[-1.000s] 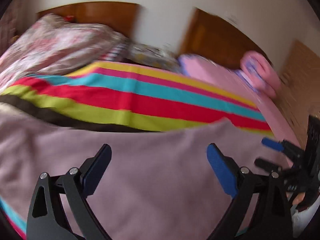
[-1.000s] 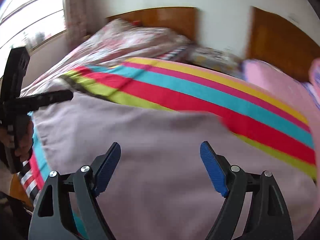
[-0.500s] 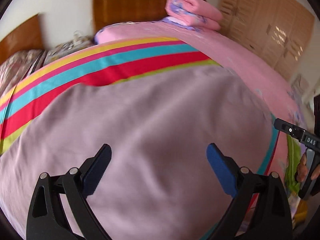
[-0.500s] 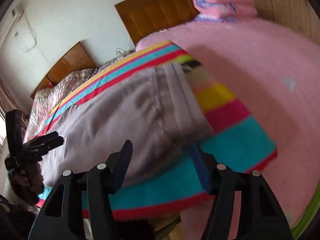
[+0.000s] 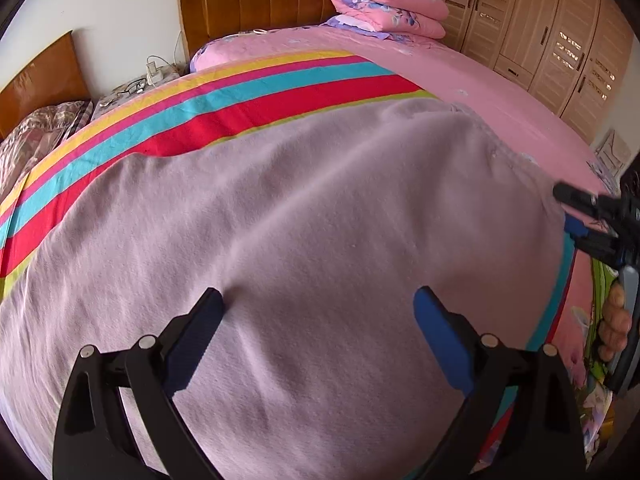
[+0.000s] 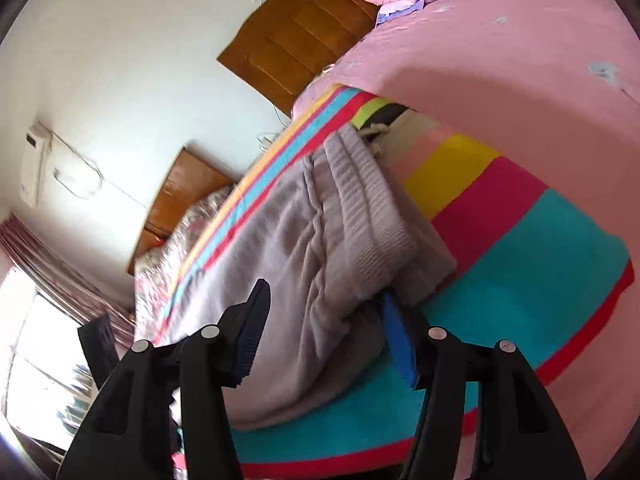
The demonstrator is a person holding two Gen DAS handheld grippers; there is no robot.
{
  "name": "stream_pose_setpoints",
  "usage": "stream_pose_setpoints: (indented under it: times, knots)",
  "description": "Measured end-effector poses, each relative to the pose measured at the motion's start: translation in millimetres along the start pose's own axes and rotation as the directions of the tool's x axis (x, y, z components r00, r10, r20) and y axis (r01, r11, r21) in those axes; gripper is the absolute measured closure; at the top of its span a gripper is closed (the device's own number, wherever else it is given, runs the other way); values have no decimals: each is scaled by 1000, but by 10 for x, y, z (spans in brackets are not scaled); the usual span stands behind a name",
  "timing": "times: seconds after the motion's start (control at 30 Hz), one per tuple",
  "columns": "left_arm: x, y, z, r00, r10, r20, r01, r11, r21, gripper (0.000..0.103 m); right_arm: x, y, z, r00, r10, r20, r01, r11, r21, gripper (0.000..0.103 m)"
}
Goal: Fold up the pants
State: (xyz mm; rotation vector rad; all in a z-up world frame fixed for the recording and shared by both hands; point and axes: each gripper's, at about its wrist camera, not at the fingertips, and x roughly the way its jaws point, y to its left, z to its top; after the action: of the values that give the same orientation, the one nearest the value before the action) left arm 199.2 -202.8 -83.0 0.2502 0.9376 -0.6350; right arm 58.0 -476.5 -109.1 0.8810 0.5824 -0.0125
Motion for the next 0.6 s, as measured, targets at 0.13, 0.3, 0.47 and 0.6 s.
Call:
stream_pose_setpoints:
  times: [0.13, 0.3, 0.47, 0.6]
  knots:
    - [2, -69, -38, 1000, 0, -8, 0, 1000, 28, 7, 60, -56, 11, 1000, -20, -6, 20, 1000, 18, 69]
    - [20, -129, -67, 1000, -2, -12, 3, 999, 54, 7, 63, 110, -36, 999, -18, -36, 16, 998, -57, 70]
    - [36, -163, -61, 1000, 2, -14, -1, 998, 69, 7, 72, 105, -41, 999, -15, -28, 13, 998, -68, 83]
    - [-115, -245, 6, 1000, -27, 10, 26, 996, 89, 7, -113, 341, 27, 999, -37, 31, 41, 988, -149, 87]
